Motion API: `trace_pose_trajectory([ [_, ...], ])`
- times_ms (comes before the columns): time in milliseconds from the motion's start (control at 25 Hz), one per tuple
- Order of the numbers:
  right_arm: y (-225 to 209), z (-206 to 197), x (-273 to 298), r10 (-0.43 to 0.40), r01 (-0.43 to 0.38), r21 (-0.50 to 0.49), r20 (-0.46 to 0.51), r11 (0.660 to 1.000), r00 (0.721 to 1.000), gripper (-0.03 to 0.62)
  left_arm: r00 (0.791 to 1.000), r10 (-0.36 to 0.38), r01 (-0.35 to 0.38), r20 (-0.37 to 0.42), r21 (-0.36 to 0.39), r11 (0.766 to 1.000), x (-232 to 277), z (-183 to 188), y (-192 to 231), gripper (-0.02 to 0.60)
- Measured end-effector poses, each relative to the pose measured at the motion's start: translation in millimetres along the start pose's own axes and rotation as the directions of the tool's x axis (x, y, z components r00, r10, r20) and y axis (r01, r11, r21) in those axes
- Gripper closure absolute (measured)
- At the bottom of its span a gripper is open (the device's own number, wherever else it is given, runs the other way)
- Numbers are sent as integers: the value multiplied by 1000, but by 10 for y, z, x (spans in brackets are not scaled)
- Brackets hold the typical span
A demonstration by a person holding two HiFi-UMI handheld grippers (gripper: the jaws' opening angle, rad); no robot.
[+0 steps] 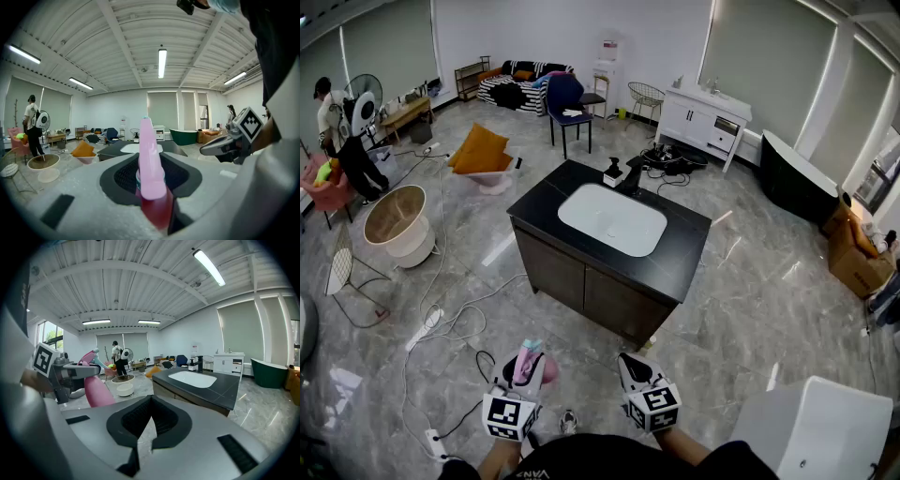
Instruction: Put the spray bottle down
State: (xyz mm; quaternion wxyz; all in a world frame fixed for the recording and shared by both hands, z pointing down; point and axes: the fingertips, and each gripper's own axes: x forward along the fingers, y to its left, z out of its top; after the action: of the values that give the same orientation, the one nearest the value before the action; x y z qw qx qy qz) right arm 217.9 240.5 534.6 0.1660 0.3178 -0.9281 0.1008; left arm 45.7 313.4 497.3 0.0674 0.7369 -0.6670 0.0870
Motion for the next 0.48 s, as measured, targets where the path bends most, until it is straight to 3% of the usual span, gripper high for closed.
trace_pose_trajectory([
  [240,24,113,58,18,-20,59,39,998,999,595,999,-25,25,24,-2,1000,66,60,27,451],
  [480,33,252,293,-46,40,87,72,995,996,594,998,-50,50,33,-1,999,153,71,326,451],
])
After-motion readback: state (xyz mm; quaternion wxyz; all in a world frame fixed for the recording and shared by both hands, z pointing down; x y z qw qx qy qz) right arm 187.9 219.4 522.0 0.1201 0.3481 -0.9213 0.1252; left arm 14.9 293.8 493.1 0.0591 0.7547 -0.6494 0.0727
